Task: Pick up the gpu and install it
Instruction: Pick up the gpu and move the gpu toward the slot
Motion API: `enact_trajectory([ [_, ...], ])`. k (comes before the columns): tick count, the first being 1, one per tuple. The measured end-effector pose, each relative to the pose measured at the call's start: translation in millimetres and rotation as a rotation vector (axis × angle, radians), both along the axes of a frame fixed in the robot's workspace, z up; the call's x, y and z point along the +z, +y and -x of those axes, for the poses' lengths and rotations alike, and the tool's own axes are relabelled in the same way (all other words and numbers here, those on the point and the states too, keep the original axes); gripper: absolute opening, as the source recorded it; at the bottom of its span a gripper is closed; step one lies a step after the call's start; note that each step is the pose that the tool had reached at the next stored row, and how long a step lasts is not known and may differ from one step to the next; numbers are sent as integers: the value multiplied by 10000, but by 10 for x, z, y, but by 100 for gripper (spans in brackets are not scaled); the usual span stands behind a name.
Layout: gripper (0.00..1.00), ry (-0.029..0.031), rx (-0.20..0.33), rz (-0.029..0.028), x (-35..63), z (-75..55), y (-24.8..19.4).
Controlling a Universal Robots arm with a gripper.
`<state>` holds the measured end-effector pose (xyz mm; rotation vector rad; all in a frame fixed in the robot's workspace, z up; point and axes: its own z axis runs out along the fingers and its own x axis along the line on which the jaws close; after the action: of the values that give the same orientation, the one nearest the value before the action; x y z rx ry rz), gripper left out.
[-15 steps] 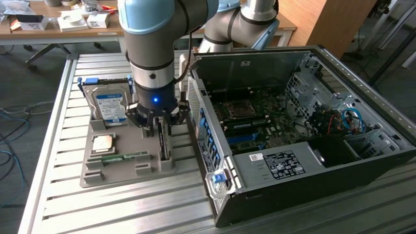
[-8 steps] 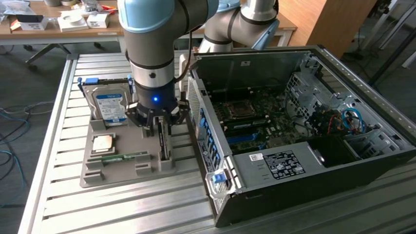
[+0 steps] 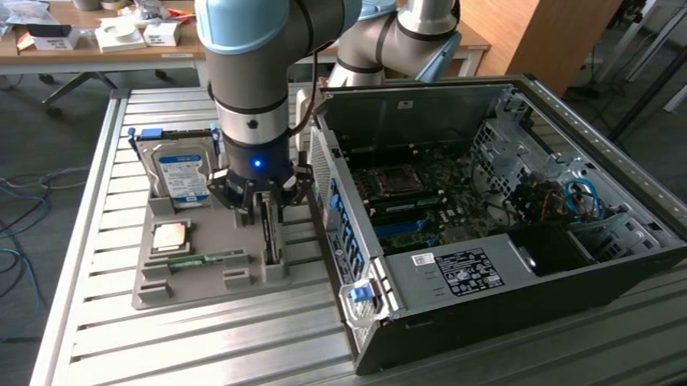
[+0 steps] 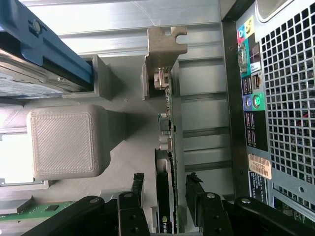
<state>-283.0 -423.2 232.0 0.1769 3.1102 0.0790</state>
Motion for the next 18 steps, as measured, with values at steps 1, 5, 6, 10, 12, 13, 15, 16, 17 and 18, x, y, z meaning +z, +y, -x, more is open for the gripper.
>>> enact_trajectory([
  [1, 47, 0, 0, 0, 0, 0, 0],
  [5, 47, 0, -1, 1, 0, 0, -9],
  [6, 47, 0, -2, 1, 0, 0, -10],
  [10, 47, 0, 0, 0, 0, 0, -12],
  [12, 47, -1, 0, 0, 0, 0, -15],
  [13, 47, 0, -1, 0, 0, 0, -15],
  [15, 47, -1, -1, 0, 0, 0, -15],
  [16, 47, 0, 0, 0, 0, 0, -15],
  [17, 47, -1, -1, 0, 0, 0, -15],
  [18, 47, 0, -1, 0, 0, 0, -15],
])
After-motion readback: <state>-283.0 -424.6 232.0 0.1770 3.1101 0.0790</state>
